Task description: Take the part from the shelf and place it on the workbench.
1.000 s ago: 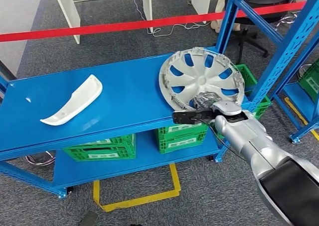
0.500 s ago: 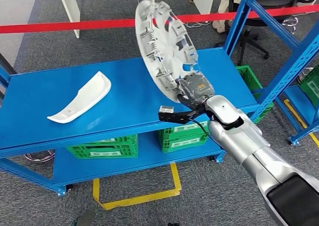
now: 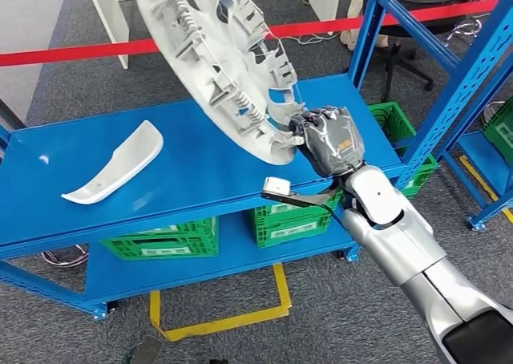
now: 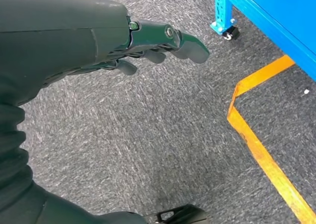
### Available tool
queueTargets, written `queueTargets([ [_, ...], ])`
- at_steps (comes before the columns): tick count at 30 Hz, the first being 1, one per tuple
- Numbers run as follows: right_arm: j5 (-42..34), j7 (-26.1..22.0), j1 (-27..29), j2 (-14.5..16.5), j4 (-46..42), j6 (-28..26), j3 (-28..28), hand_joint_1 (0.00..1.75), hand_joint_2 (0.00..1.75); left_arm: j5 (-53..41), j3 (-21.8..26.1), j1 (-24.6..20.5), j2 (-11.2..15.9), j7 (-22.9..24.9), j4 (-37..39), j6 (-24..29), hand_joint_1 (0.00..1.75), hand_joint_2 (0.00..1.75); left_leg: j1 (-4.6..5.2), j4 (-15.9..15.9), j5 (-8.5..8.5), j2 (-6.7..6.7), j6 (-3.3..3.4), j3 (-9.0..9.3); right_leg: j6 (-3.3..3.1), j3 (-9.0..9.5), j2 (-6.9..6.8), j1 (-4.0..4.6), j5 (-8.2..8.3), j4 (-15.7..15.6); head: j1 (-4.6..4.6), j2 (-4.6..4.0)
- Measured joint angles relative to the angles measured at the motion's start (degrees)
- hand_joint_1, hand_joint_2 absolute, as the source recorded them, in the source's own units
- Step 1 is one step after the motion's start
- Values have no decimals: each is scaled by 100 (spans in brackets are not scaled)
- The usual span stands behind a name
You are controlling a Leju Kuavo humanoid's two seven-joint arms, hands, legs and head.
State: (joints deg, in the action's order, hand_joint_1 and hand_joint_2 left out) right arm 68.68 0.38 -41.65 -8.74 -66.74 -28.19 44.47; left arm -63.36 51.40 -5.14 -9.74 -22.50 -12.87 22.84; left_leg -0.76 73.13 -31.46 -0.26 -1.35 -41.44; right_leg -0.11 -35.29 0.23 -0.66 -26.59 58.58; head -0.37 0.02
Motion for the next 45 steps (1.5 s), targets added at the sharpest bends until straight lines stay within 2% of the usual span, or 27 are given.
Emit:
queueTargets([
  [2, -6, -7, 114, -7, -161, -161, -142, 175, 175, -10, -2, -10, 1, 2, 0, 4, 0, 175, 6, -739, 394, -1, 38, 352, 18, 27, 11, 5, -13, 1, 1, 0],
  [4, -100, -85, 259, -7, -360, -385, -325, 175, 175, -15, -5, -27, -5, 3, 0, 12, 0, 175, 23, -1280, 543, -6, 85, 601, 60, 20, 17, 25, -15, 6, 6, 0],
  [8, -580, -360, 631, 35, -832, -755, -748, 175, 175, 12, -8, -36, -31, 4, 0, 56, 0, 175, 23, -1423, 538, -26, 193, 633, 173, -38, -10, 23, -59, 38, 14, 0],
  [10, -875, -492, 727, 61, -1042, -843, -936, 175, 175, 37, -5, -39, -47, 4, 1, 77, 0, 175, 6, -1457, 564, -22, 258, 649, 214, -217, -10, 13, -304, 412, 28, 0],
  [12, -1171, -638, 835, 85, -1224, -891, -1099, 175, 175, 81, -3, -44, -67, 2, 1, 87, 0, 175, 9, -1458, 567, -20, 286, 646, 243, -561, -10, 11, -660, 1189, 39, 0],
  [13, -1325, -716, 907, 102, -1308, -901, -1174, 175, 175, 111, 0, -44, -76, 2, 2, 96, 0, 175, 9, -1458, 566, -21, 290, 647, 256, -716, -10, 9, -764, 1519, 38, 0],
  [14, -1488, -800, 980, 120, -1392, -903, -1247, 175, 175, 145, 5, -43, -84, 2, 2, 115, 0, 175, 9, -1457, 566, -22, 291, 648, 265, -790, -11, 6, -767, 1672, 39, 0],
  [15, -1658, -885, 1041, 142, -1478, -900, -1318, 175, 175, 184, 11, -43, -91, 10, 1, 146, 0, 175, 9, -1455, 566, -25, 291, 651, 266, -752, -12, 2, -659, 1589, 40, 0],
  [17, -1945, -1020, 1098, 180, -1636, -882, -1433, 175, 175, 248, 28, -47, -107, 42, 1, 234, 0, 175, 9, -1448, 565, -29, 281, 658, 248, -402, -19, -3, -278, 864, 42, 0],
  [19, -2188, -1126, 1103, 215, -1770, -828, -1515, 175, 175, 298, 54, -55, -121, 82, 1, 313, 0, 175, 36, -1422, 567, -32, 237, 640, 220, -47, -20, 3, -63, 196, 38, 0],
  [21, -2389, -1209, 1123, 245, -1858, -730, -1563, 175, 175, 330, 86, -58, -131, 104, 1, 364, 0, 175, 58, -1401, 591, -32, 171, 613, 186, 51, -6, 15, -46, 32, 34, 0],
  [23, -2547, -1273, 1154, 271, -1918, -614, -1587, 175, 175, 353, 113, -59, -135, 117, 1, 400, 0, 175, 53, -1373, 562, -26, 114, 596, 128, 30, -7, -1, -14, 30, 32, 0],
  [25, -2658, -1335, 1150, 300, -1971, -507, -1593, 175, 175, 374, 140, -66, -136, 124, 1, 435, 0, 175, 45, -1065, 284, -18, 55, 497, 59, 5, -27, -23, 27, 16, 17, 0],
  [27, -2721, -1390, 1133, 320, -2005, -418, -1593, 175, 175, 387, 162, -75, -137, 127, 2, 475, 0, 175, 35, -342, -177, -12, 11, 267, 15, -43, -44, -18, 66, 16, 4, 0],
  [28, -2732, -1413, 1135, 324, -2011, -377, -1590, 175, 175, 396, 171, -78, -137, 132, 2, 494, 0, 175, 32, 3, -354, -12, 2, 169, 5, -76, -51, -12, 91, 16, 4, 0],
  [29, -2734, -1434, 1144, 326, -2012, -338, -1585, 175, 175, 402, 177, -79, -138, 139, 2, 514, 0, 175, 32, 178, -427, -12, 4, 150, 1, -113, -55, -6, 120, 17, 4, 0],
  [30, -2735, -1454, 1150, 328, -2012, -298, -1577, 175, 175, 409, 184, -81, -139, 147, 2, 532, 0, 175, 33, 141, -399, -12, 15, 231, 3, -151, -56, 0, 153, 18, 3, 0],
  [31, -2731, -1470, 1146, 330, -2013, -257, -1570, 175, 175, 415, 190, -86, -139, 152, 2, 545, 0, 175, 36, -133, -275, -12, 37, 428, 10, -186, -55, 5, 189, 18, 3, 0],
  [33, -2743, -1477, 1120, 334, -2013, -190, -1567, 175, 175, 422, 198, -106, -140, 156, 1, 564, 0, 175, 53, -969, -2, -12, 97, 945, 41, -241, -55, 18, 260, 20, 5, 0],
  [34, -2743, -1476, 1110, 334, -2013, -165, -1567, 175, 175, 422, 201, -118, -142, 157, 1, 572, 0, 175, 67, -1291, 82, -14, 122, 1119, 66, -267, -58, 23, 298, 21, 10, 0],
  [35, -2733, -1480, 1103, 335, -2012, -149, -1564, 175, 175, 422, 202, -125, -144, 157, 1, 578, 0, 175, 84, -1458, 115, -15, 140, 1187, 93, -293, -63, 22, 338, 20, 10, 0],
  [38, -2647, -1514, 1085, 335, -2011, -118, -1537, 175, 175, 422, 207, -120, -157, 170, 2, 587, 0, 175, 104, -1515, 232, -7, 216, 1107, 193, -356, -62, 1, 427, -10, 13, 0],
  [39, -2618, -1521, 1078, 334, -2010, -113, -1532, 175, 175, 422, 210, -123, -159, 178, 2, 591, 0, 175, 94, -1534, 296, 2, 257, 1069, 221, -406, -56, -1, 335, 43, 19, 0],
  [40, -2593, -1526, 1071, 334, -2009, -110, -1529, 175, 175, 423, 213, -128, -162, 185, 2, 593, 0, 175, 81, -1555, 362, 13, 294, 1022, 245, -484, -49, -1, 149, 201, 26, 0],
  [43, -2520, -1528, 1062, 334, -2000, -102, -1510, 175, 175, 423, 217, -137, -181, 190, 2, 591, 0, 175, 77, -1553, 528, 25, 346, 819, 292, -784, -40, -5, -593, 1250, 32, 0],
  [44, -2498, -1527, 1065, 334, -1993, -102, -1498, 175, 175, 423, 217, -136, -188, 191, 2, 589, 0, 175, 77, -1547, 581, 26, 344, 743, 305, -809, -40, -7, -687, 1529, 33, 0],
  [45, -2483, -1526, 1067, 334, -1987, -102, -1487, 175, 175, 423, 217, -136, -190, 191, 2, 587, 0, 175, 75, -1539, 633, 27, 338, 668, 314, -741, -41, -9, -667, 1625, 32, 0],
])
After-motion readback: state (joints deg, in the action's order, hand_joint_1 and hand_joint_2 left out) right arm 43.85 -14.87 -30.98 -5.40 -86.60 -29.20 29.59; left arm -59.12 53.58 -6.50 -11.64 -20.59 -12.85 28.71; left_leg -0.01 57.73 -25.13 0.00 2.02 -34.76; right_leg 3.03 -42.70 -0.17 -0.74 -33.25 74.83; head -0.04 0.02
